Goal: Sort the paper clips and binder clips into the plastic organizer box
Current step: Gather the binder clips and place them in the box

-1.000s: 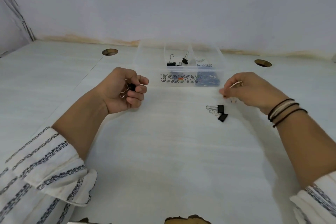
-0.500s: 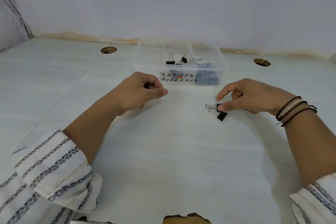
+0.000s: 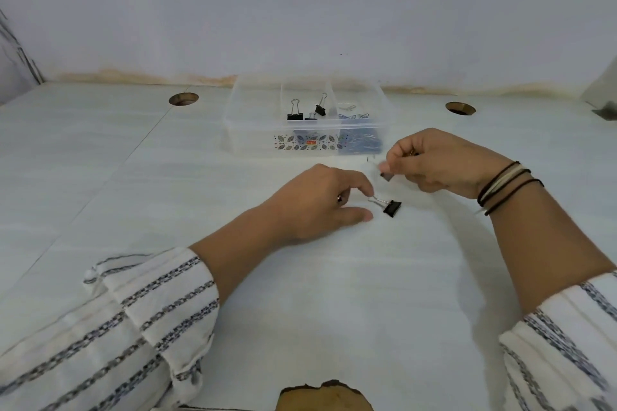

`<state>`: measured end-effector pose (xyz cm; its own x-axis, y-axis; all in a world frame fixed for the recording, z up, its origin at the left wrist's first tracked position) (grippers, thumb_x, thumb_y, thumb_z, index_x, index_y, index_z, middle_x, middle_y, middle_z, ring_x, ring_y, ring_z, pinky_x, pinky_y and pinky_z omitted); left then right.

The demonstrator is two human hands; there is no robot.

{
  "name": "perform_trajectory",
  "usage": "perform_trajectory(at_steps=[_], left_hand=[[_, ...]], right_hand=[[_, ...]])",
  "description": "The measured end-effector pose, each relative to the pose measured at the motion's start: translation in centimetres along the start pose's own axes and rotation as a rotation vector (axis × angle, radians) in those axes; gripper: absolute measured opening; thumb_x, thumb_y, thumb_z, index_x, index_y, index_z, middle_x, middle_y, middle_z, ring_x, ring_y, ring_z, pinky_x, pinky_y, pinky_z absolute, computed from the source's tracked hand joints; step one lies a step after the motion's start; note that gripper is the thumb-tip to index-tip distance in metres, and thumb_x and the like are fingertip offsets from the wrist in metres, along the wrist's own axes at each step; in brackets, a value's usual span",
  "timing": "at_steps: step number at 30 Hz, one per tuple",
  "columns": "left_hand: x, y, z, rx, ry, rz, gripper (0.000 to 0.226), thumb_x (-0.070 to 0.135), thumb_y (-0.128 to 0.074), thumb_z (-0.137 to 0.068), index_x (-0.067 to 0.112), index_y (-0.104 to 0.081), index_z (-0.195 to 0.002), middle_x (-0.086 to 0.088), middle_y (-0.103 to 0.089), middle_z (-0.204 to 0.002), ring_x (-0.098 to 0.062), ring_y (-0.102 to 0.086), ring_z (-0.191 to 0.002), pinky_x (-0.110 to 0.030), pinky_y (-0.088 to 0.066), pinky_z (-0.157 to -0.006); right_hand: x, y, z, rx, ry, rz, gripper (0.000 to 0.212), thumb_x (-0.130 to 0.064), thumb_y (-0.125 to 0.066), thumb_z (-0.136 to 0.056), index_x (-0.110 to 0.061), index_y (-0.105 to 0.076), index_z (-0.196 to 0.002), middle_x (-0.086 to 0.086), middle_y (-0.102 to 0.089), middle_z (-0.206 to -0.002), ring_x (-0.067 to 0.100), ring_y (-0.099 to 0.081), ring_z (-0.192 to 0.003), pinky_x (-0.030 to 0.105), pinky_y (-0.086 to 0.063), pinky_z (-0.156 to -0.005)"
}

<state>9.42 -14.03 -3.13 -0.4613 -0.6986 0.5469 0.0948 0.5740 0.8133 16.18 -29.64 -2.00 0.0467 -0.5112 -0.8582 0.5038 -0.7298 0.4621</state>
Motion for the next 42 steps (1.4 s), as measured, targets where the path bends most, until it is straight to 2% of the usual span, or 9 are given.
perform_trajectory(at_steps=[6,13,20,24,29,32,37,39,42], left_hand=[[1.3,-1.7,-2.7,-0.157,0.023,-0.131,0.056,0.057,-0.067,-0.091,0.041,-0.055,-0.143,0.014,-0.053,-0.07,0.002,-0.05,-0.066,-0.02,-0.034,-0.062],[2.7,-2.3,-4.8,-0.21,-0.028,0.0,0.023,0.041,-0.075,-0.091,0.025,-0.072,-0.107,0.014,-0.05,-0.064,0.001,-0.049,-0.056,-0.019,-0.035,-0.058],[-1.5,1.9,-3.8,0.055,0.444,0.946,0.02,0.026,-0.049,-0.09,0.011,-0.055,-0.078,0.002,-0.038,-0.06,-0.014,-0.023,-0.049,-0.023,-0.018,-0.044],[-3.7,4.2,-3.2,0.236,0.6,1.338,0.024,0.031,-0.04,-0.085,0.012,-0.049,-0.073,-0.005,-0.048,-0.062,-0.015,-0.029,-0.044,-0.019,-0.022,-0.04],[-5.4,8.5,-4.7,0.506,0.696,1.333,0.012,0.027,-0.039,-0.088,0.016,-0.038,-0.087,-0.006,-0.045,-0.069,-0.014,-0.026,-0.048,-0.017,-0.02,-0.043],[-5.9,10.4,-6.5,0.687,0.701,1.185,0.024,0.023,-0.036,-0.094,0.01,-0.046,-0.112,-0.01,-0.051,-0.079,-0.018,-0.042,-0.057,-0.026,-0.041,-0.048],[-6.3,10.1,-9.6,0.559,0.635,0.828,0.062,0.024,-0.041,-0.09,-0.005,-0.039,-0.145,-0.034,-0.059,-0.131,-0.024,-0.068,-0.091,-0.027,-0.037,-0.057],[-6.1,10.5,-9.9,0.512,0.61,0.727,0.051,0.018,-0.037,-0.097,-0.009,-0.044,-0.139,-0.03,-0.058,-0.118,-0.016,-0.059,-0.079,-0.029,-0.031,-0.056],[-6.8,12.1,-9.8,0.523,0.57,0.58,0.021,0.019,-0.038,-0.101,0.009,-0.054,-0.11,0.001,-0.052,-0.089,-0.012,-0.044,-0.072,-0.029,-0.031,-0.059]], right_hand=[[1.6,1.7,-0.1,0.039,-0.056,-0.634,0.015,-0.023,-0.071,-0.084,-0.009,-0.066,-0.086,0.005,-0.062,-0.087,0.001,-0.026,-0.04,0.01,-0.024,-0.034],[2.1,0.4,-0.7,-0.073,-0.122,-0.914,0.022,-0.027,-0.068,-0.089,-0.007,-0.062,-0.098,-0.001,-0.049,-0.07,0.001,-0.032,-0.044,0.008,-0.028,-0.034],[1.1,-1.1,-1.0,-0.052,-0.106,-0.883,0.023,-0.016,-0.065,-0.093,-0.018,-0.053,-0.074,-0.003,-0.041,-0.063,0.003,-0.029,-0.04,0.011,-0.026,-0.031],[-2.3,-2.3,-1.1,-0.078,-0.072,-0.985,0.014,-0.006,-0.054,-0.095,-0.013,-0.054,-0.083,0.001,-0.05,-0.066,0.004,-0.037,-0.043,0.011,-0.034,-0.032],[-7.6,-2.8,-4.1,0.073,-0.043,-1.161,0.011,0.005,-0.05,-0.096,0.001,-0.059,-0.092,0.013,-0.061,-0.073,0.016,-0.061,-0.057,0.019,-0.058,-0.056],[-9.1,-2.4,-7.2,0.297,0.004,-1.29,0.018,0.012,-0.042,-0.094,0.002,-0.054,-0.085,0.013,-0.053,-0.072,0.024,-0.055,-0.059,0.03,-0.057,-0.051],[-10.4,-1.4,-12.0,0.58,0.053,-0.517,0.021,-0.007,-0.049,-0.088,-0.013,-0.053,-0.068,0.008,-0.059,-0.07,0.026,-0.058,-0.068,0.043,-0.058,-0.072],[-11.2,-1.4,-13.0,0.542,0.077,-0.18,0.024,-0.014,-0.049,-0.089,-0.02,-0.05,-0.066,0.003,-0.058,-0.075,0.023,-0.057,-0.073,0.042,-0.058,-0.074],[-11.9,-1.1,-12.9,0.561,0.157,-0.061,0.034,0.001,-0.044,-0.079,-0.018,-0.037,-0.052,-0.001,-0.04,-0.056,0.02,-0.037,-0.053,0.036,-0.032,-0.056]])
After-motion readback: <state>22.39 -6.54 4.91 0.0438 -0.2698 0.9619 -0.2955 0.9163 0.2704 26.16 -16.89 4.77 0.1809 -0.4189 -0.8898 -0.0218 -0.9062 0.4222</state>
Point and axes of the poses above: each hand's wrist, its own z-axis away from the middle knuckle, its own y-axis out of the back of the hand, x = y × z, the point moved 8 cm from there along -z, towards the middle knuckle
